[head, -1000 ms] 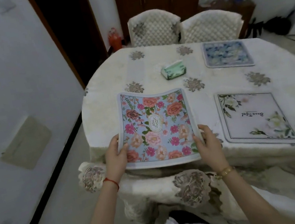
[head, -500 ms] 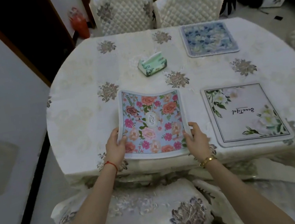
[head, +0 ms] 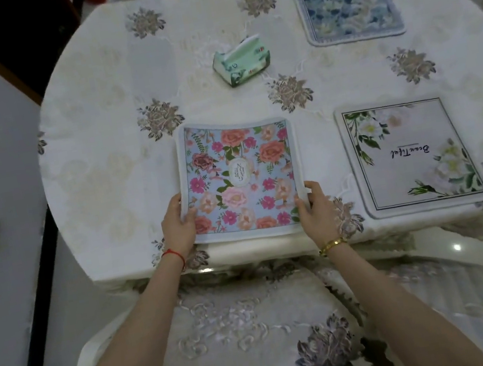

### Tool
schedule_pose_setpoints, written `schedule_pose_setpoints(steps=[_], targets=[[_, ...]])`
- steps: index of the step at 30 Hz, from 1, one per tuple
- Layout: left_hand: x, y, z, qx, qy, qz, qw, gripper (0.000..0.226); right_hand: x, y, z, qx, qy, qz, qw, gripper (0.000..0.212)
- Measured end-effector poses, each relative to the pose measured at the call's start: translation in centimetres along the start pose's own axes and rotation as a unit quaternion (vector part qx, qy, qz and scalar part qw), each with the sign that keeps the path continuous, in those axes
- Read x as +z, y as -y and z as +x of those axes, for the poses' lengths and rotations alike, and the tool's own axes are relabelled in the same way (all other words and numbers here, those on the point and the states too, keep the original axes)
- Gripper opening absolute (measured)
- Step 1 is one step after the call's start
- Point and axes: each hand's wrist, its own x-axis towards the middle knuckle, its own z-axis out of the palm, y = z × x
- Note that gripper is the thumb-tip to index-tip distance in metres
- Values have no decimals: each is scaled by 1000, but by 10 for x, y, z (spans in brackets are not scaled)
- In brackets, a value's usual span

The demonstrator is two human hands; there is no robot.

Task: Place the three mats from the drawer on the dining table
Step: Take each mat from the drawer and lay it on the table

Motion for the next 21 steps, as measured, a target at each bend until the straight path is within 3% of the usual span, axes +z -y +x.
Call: schedule_pose_setpoints(steps=[6,10,18,21], targets=[[-4,7,2,-1,-22,52,998,38,0,-3,3,0,18,-40,999,28],[-8,11,1,33,-29,129,991,44,-3,-11,6,-32,16,-131,991,31],[-12,28,10,72,-30,255,964,48,-7,-18,15,-60,7,-183,981,31],[-13,26,10,123,-41,311,941,49,-5,-15,21,-81,-14,-209,974,31]])
